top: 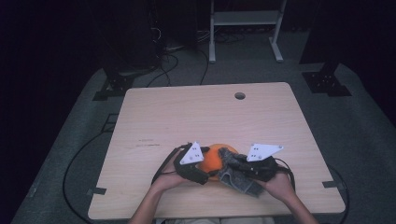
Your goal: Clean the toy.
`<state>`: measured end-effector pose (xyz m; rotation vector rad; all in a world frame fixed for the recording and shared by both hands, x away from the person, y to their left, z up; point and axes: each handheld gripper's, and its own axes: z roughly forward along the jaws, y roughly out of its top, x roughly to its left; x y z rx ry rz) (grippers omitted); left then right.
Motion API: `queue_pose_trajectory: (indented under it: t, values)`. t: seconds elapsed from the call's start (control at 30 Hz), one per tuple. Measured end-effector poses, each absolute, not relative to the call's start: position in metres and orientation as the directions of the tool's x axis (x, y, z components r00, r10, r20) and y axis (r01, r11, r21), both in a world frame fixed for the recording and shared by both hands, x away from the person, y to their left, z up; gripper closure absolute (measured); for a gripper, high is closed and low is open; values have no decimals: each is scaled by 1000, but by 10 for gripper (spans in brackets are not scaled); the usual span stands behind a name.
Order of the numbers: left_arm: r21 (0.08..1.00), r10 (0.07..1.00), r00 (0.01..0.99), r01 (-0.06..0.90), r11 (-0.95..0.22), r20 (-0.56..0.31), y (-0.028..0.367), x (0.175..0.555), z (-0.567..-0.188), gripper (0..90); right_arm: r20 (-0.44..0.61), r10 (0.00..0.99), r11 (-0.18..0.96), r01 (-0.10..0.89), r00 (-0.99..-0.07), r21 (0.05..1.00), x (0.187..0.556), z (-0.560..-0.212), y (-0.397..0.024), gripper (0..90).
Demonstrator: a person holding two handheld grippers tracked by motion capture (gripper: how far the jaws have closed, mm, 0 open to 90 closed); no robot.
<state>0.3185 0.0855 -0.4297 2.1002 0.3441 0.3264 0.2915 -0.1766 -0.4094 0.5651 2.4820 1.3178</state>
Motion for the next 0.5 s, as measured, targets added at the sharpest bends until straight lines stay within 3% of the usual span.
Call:
queue_pose_trajectory:
  t: [0.23, 0.27, 0.37, 0.5]
  values:
    - [848, 360, 928, 111, -518, 98, 88, 318, -434, 221, -29, 525, 485, 271, -850, 832, 301, -420, -198, 781]
    - [846, 345, 933, 100, -523, 103, 90, 316, -436, 223, 13, 560, 474, 334, -828, 815, 307, -429, -211, 780]
    - [844, 333, 936, 86, -530, 114, 90, 313, -437, 224, 45, 583, 477, 387, -811, 789, 312, -441, -223, 780]
    - [835, 297, 943, 39, -549, 152, 82, 309, -437, 234, 29, 543, 457, 324, -839, 828, 301, -427, -214, 780]
